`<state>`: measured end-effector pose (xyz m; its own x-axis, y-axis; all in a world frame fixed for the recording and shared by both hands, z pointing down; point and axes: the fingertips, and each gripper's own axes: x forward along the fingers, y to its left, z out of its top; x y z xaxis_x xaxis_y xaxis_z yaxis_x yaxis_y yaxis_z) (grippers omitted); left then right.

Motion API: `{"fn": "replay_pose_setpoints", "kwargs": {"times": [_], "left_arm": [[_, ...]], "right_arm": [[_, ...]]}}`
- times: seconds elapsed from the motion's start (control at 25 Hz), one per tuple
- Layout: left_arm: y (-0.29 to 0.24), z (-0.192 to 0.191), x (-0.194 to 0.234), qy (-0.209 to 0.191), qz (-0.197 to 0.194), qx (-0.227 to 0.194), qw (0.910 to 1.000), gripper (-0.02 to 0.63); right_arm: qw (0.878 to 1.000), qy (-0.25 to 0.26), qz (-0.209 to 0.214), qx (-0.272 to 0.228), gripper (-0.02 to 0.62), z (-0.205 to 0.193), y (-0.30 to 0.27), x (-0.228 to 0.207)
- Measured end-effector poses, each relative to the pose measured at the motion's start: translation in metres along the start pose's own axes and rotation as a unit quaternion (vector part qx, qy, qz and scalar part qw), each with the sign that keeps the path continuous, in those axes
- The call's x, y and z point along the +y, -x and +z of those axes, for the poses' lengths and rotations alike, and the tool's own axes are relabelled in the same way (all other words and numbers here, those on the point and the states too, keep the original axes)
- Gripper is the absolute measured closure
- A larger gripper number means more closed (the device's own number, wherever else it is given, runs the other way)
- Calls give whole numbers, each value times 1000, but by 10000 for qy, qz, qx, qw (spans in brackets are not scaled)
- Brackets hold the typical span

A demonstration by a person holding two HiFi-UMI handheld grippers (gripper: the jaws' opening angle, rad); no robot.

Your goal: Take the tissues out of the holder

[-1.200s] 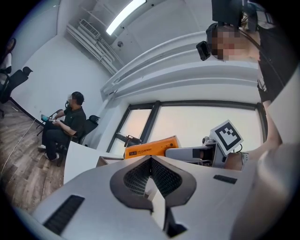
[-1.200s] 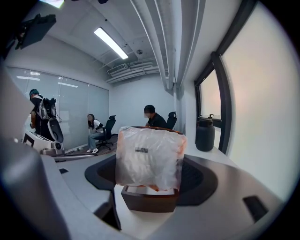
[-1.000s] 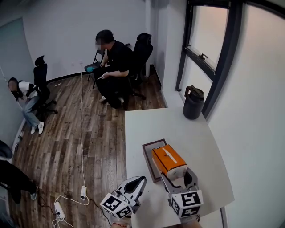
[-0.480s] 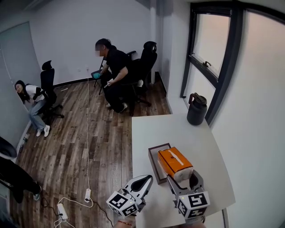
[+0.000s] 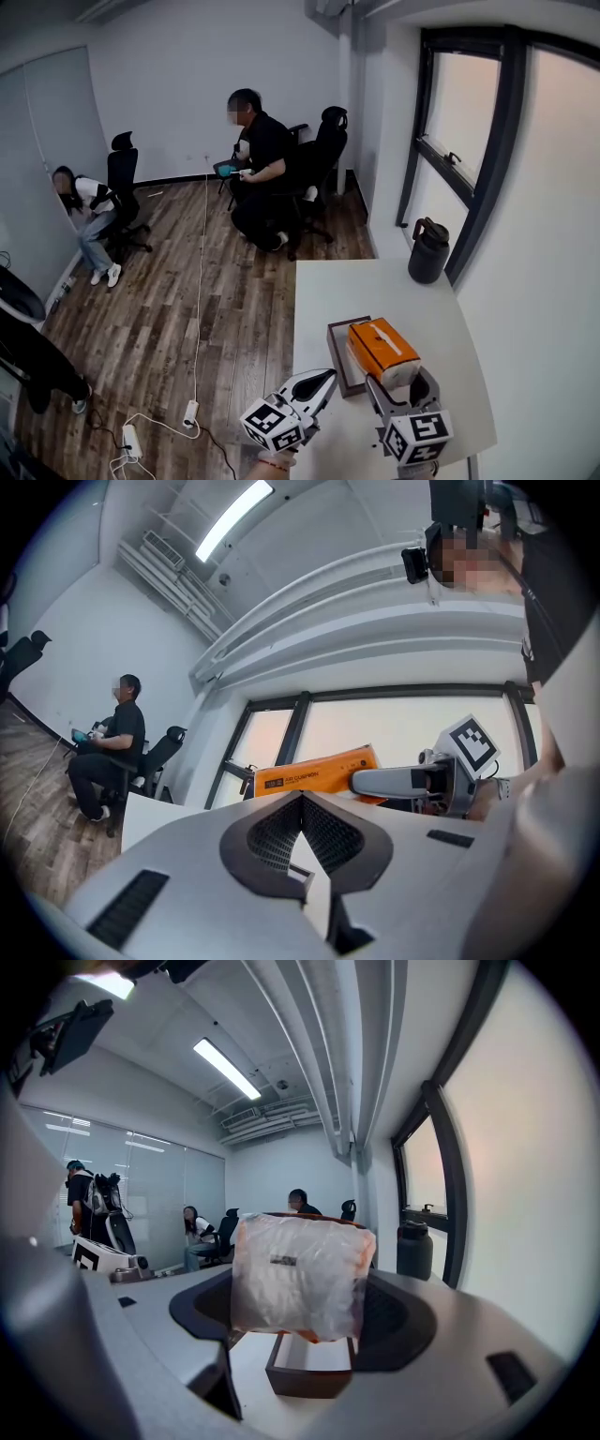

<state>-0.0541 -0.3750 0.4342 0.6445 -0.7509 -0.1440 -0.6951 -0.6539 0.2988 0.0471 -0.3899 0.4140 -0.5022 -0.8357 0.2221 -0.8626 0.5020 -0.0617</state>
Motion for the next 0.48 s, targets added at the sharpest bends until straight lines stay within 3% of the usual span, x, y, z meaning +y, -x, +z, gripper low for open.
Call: {"fn": "replay_pose_setpoints", "kwargs": {"times": [0.48], "left_arm": [[-7,9,2,-42,-131,-86,9999,601]], "right_arm": [[9998,-61,66,-149,244,7,-3,4]]}}
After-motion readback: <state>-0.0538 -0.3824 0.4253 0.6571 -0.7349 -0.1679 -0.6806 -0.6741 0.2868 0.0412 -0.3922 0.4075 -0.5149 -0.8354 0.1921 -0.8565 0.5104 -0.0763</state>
